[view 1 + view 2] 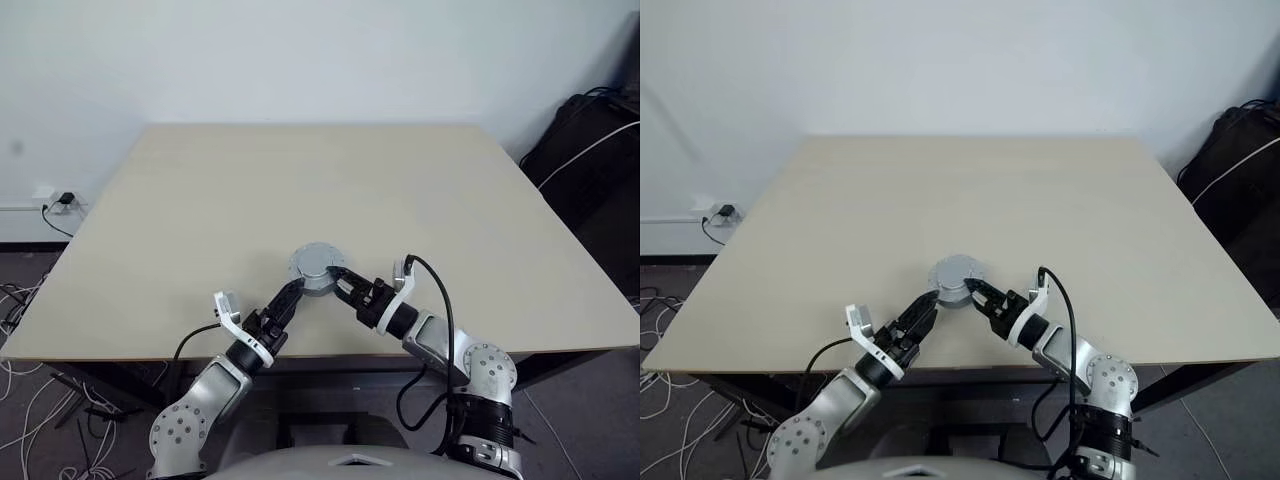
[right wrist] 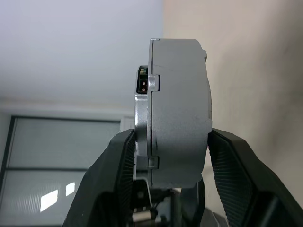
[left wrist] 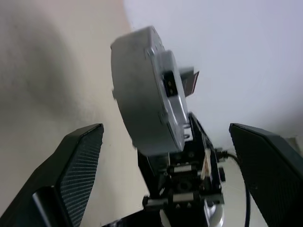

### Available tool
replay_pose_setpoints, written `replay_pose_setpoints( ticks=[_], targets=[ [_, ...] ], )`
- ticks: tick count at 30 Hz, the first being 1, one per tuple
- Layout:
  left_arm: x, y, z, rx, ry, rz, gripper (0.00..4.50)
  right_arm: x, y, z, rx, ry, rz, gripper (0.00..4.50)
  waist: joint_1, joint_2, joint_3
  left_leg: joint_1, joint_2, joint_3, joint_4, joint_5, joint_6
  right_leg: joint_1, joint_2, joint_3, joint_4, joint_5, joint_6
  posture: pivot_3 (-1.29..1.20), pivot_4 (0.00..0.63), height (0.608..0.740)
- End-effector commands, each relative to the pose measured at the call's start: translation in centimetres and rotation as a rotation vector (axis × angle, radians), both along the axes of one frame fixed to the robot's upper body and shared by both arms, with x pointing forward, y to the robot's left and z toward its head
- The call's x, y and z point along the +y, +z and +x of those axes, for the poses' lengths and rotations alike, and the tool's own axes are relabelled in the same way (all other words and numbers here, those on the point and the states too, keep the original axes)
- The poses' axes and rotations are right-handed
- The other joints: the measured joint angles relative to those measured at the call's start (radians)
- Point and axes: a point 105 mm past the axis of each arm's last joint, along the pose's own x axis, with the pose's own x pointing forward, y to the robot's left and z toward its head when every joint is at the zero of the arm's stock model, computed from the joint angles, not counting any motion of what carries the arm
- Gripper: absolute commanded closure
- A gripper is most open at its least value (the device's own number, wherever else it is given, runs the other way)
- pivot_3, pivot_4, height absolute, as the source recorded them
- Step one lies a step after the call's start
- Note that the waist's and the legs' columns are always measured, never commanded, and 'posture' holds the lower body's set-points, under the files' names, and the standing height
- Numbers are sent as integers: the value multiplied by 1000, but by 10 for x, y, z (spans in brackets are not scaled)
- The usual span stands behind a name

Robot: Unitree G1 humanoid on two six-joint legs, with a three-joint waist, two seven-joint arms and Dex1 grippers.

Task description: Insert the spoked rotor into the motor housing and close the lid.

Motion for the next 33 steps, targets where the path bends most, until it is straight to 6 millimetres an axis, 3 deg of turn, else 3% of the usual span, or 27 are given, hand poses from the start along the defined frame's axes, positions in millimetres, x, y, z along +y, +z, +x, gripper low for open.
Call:
replay_pose_setpoints(
  ticks=[1, 20, 23, 28, 33],
  targets=[
    [-15, 17, 6, -31, 39, -154, 13, 4, 28, -2, -105, 31, 62, 2386, 0, 0, 0, 0, 0, 0, 0, 0, 0, 0, 0, 0, 0, 0, 0, 0, 0, 740],
    [-25, 14, 5, 6, 20, -196, 13, 5, 32, -20, -84, 106, 60, 2386, 1, -2, 1, 0, 0, 0, 1, 0, 0, 1, 0, 0, 0, 0, 0, 0, 0, 740],
    [-27, 12, 5, 21, 10, -196, 559, 5, 33, -21, -80, 110, 63, 2386, 1, -3, 2, 0, 0, 0, 1, 0, 1, 1, 1, 0, 0, 0, 0, 0, 0, 740],
    [-28, 11, 5, 27, 2, -192, 2197, 6, 33, -22, -74, 109, 66, 2386, 2, -4, 2, 0, 0, 0, 2, 0, 1, 1, 1, 0, 0, 0, 1, 0, 0, 740],
    [-28, 11, 6, 29, 2, -189, 2328, 5, 33, -20, -81, 93, 48, 2386, 2, -4, 2, 0, 0, 0, 2, 0, 1, 1, 1, 0, 0, 0, 1, 0, 0, 740]
  ],
)
